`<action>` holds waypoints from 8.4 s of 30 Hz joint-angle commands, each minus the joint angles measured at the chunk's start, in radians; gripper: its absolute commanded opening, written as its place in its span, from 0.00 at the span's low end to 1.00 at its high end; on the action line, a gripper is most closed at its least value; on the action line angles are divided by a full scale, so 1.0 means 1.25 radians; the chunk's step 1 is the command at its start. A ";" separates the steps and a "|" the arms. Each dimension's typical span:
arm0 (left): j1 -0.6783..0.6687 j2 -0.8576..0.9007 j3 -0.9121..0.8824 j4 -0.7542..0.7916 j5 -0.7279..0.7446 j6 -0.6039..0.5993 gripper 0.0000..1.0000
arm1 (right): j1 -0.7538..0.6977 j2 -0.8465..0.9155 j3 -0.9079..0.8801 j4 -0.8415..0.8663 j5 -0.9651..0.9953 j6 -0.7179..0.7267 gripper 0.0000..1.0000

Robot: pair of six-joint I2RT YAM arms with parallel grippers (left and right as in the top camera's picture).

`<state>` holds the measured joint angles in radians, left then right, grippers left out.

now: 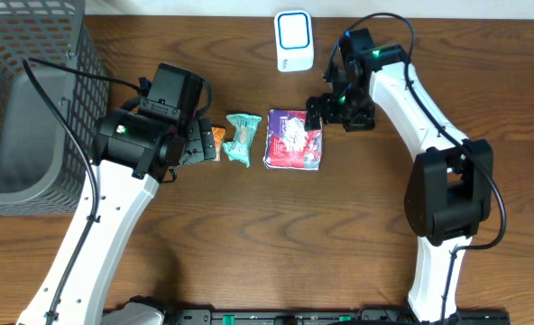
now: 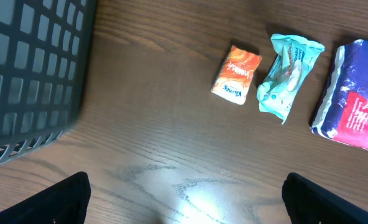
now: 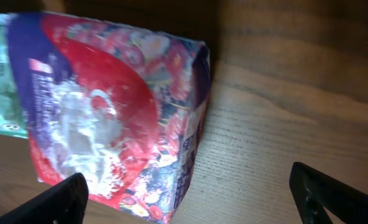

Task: Scan the item barcode
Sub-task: 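Reach the right gripper to the pink floral pack and grasp it, then lift the pink pack off the table with the right gripper, then carry the pink pack up to the scanner face, then bring the pink pack back down toward the right of centre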

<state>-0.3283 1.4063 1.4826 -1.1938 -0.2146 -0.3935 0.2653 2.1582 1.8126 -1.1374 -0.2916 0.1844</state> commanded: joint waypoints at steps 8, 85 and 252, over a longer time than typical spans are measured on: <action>0.004 -0.004 0.006 -0.002 -0.002 -0.007 0.98 | 0.005 -0.006 -0.034 0.004 -0.011 0.038 0.99; 0.004 -0.004 0.006 -0.002 -0.002 -0.007 0.98 | 0.072 -0.008 -0.209 0.210 -0.011 0.147 0.30; 0.004 -0.004 0.006 -0.002 -0.002 -0.007 0.98 | 0.122 0.003 -0.161 -0.022 0.507 0.095 0.71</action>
<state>-0.3283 1.4063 1.4826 -1.1938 -0.2146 -0.3935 0.4118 2.1529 1.6417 -1.1824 0.3050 0.3023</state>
